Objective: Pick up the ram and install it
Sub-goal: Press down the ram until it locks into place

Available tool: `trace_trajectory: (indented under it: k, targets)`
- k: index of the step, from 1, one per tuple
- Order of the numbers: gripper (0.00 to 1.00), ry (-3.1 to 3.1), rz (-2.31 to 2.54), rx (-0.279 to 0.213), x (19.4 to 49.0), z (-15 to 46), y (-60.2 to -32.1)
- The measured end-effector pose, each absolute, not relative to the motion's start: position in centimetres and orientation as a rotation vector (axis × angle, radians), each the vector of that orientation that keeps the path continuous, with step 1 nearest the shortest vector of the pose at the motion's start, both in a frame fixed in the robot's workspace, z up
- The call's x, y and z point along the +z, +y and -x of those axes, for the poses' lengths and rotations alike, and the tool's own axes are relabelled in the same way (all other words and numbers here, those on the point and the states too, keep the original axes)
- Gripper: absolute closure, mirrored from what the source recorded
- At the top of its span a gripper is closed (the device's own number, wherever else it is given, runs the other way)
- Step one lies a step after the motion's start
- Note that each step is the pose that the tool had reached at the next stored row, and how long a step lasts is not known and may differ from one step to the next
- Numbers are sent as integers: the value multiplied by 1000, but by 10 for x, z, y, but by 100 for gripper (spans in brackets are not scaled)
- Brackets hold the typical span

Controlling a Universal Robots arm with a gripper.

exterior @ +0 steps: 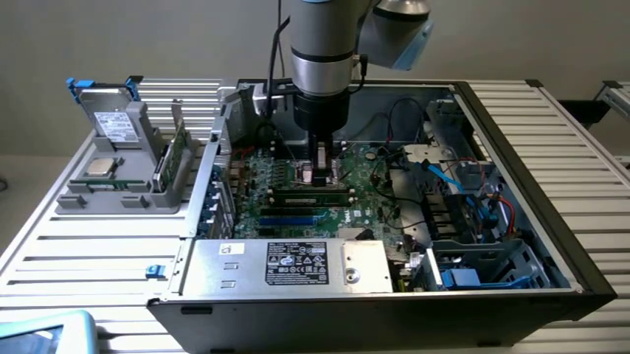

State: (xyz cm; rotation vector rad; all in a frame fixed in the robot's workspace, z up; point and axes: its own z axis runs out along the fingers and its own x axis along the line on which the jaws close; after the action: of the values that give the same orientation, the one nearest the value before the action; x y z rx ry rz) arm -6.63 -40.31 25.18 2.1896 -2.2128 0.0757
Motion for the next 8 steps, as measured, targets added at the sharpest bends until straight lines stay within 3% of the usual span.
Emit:
trace_trajectory:
  k: [8]
  targets:
    - [89,-2275,-2122,74,252,66,-403]
